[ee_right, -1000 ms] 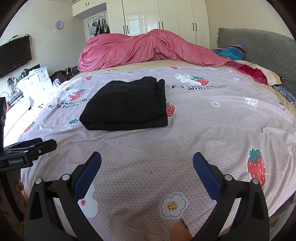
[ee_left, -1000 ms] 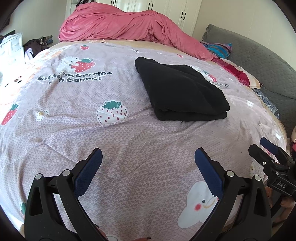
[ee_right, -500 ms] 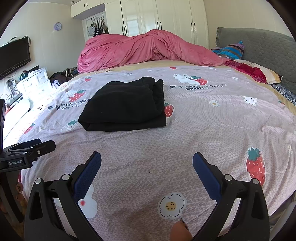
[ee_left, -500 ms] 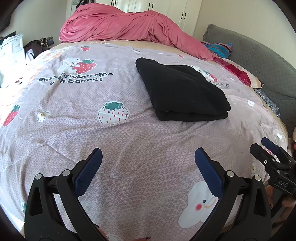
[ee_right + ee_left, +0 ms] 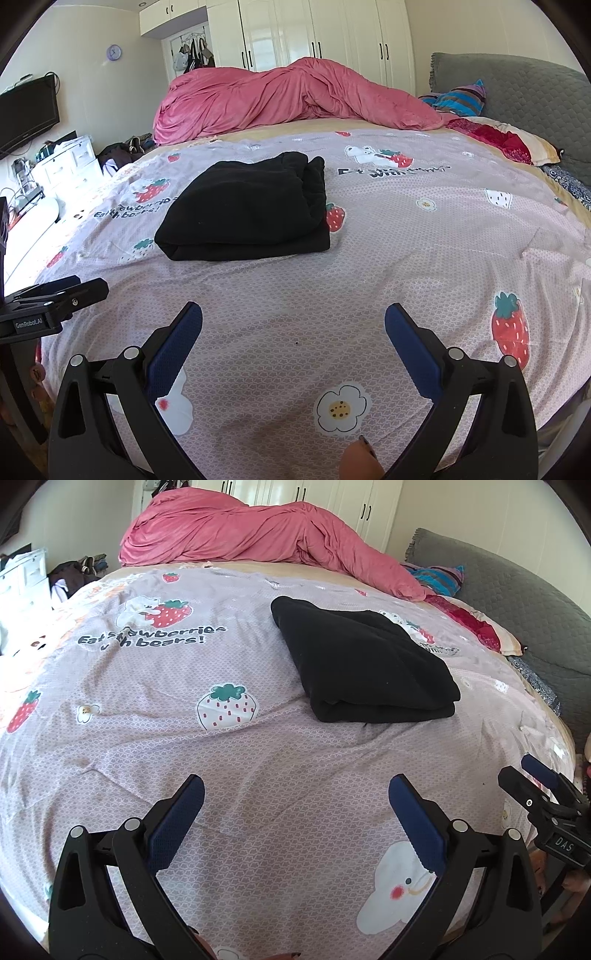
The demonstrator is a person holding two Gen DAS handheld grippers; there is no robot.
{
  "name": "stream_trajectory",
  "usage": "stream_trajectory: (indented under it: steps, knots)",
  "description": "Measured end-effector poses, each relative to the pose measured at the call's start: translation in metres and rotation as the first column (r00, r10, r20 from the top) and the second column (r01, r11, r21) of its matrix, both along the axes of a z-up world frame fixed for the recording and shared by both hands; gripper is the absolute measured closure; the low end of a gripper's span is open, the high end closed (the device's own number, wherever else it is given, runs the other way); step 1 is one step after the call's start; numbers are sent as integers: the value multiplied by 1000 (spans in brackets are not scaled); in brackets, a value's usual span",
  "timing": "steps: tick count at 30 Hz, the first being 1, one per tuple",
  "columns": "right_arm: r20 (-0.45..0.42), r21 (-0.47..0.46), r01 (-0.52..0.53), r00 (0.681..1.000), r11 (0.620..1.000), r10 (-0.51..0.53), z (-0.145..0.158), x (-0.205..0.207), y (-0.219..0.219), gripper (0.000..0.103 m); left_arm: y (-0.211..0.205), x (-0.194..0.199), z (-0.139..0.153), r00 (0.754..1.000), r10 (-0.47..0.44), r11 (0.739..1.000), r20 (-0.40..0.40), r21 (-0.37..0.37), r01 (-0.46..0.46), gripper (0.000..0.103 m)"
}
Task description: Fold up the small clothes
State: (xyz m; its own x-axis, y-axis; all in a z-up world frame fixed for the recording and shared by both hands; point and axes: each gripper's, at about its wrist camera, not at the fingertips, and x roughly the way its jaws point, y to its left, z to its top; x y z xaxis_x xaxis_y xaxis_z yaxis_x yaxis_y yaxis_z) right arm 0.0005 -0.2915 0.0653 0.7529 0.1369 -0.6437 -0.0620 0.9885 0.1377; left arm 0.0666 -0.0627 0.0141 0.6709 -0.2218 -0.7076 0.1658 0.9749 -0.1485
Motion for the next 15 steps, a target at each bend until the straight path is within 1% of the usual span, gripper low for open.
stream_trajectory:
  steps: [15]
  knots:
    - [-6,0,9,1000,1000,-9,-1,1,-2,4,-1,-1,1,1000,-9,1000,-4,-9,9,9]
